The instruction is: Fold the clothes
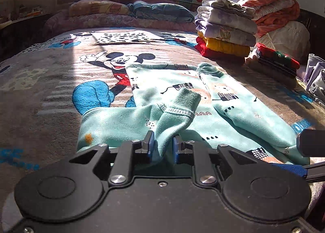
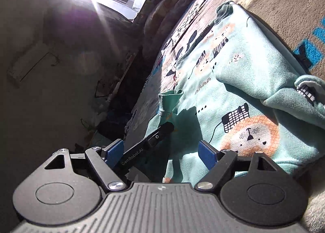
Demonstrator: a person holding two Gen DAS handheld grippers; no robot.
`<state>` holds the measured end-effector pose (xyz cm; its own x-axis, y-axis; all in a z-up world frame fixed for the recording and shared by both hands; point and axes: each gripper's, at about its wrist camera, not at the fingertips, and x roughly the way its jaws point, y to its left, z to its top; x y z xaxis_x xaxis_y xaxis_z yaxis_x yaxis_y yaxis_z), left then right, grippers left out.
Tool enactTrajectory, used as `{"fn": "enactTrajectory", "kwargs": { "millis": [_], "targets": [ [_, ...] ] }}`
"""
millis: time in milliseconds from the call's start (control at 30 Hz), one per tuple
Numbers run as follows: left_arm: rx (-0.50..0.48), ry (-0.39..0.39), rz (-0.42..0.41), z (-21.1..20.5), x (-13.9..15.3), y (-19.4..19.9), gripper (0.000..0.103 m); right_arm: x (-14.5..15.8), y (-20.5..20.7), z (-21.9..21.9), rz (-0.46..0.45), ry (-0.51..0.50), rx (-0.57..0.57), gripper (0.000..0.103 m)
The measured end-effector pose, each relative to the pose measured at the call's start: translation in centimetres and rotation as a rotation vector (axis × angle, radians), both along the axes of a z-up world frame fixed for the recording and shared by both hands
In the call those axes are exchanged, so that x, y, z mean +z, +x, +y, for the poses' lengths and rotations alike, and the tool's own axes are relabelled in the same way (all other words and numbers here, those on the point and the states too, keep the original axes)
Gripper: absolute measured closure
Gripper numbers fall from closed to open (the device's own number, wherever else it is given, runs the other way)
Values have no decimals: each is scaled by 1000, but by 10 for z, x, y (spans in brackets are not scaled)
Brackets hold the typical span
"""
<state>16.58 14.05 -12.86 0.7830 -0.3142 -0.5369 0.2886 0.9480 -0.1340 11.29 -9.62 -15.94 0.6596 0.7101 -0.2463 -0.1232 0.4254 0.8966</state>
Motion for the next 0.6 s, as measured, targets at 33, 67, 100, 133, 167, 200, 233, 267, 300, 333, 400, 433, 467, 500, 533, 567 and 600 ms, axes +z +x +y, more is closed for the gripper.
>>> {"fn": "enactTrajectory", "kwargs": {
  "millis": [33, 67, 100, 133, 167, 200, 233, 267, 300, 333, 400, 433, 467, 500, 533, 567, 600],
  "targets": [
    [-10, -24, -5, 5, 3, -4, 50, -2, 6, 4, 17, 16, -9, 22],
    [-12, -49, -12, 11, 8, -8, 51, -5, 11, 8, 34, 32, -18, 21],
    [-15, -83, -26, 19, 12, -13, 50, -7, 17, 12, 52, 48, -26, 21],
    [-17, -125, -44, 29, 18, -18, 50, -9, 22, 17, 69, 63, -35, 21],
    [-2, -167, -62, 40, 23, -23, 50, -10, 28, 21, 80, 64, -41, 21],
    [27, -208, -76, 52, 28, -28, 50, -11, 33, 25, 90, 65, -46, 21],
    [55, -245, -83, 62, 29, -31, 50, -10, 38, 30, 95, 63, -46, 21],
    [81, -279, -86, 71, 30, -33, 50, -10, 42, 34, 96, 53, -47, 21],
    [107, -313, -88, 80, 30, -35, 50, -9, 47, 39, 96, 37, -50, 21],
    [134, -347, -91, 89, 30, -37, 50, -8, 51, 44, 99, 30, -54, 21],
    [178, -408, -95, 104, 30, -41, 50, -7, 60, 53, 99, 9, -67, 22],
    [186, -419, -96, 107, 30, -41, 50, -7, 64, 57, 103, -4, -75, 24],
    [190, -425, -95, 108, 30, -41, 50, -7, 69, 60, 106, -16, -84, 25],
    [195, -431, -95, 109, 30, -42, 50, -8, 73, 64, 110, -23, -92, 26],
    [196, -432, -93, 109, 29, -42, 50, -7, 76, 67, 110, -33, -99, 28],
    [194, -431, -91, 109, 28, -41, 50, -6, 81, 72, 113, -43, -112, 29],
    [194, -431, -88, 109, 28, -41, 50, -7, 85, 75, 118, -40, -124, 30]
  ]
}}
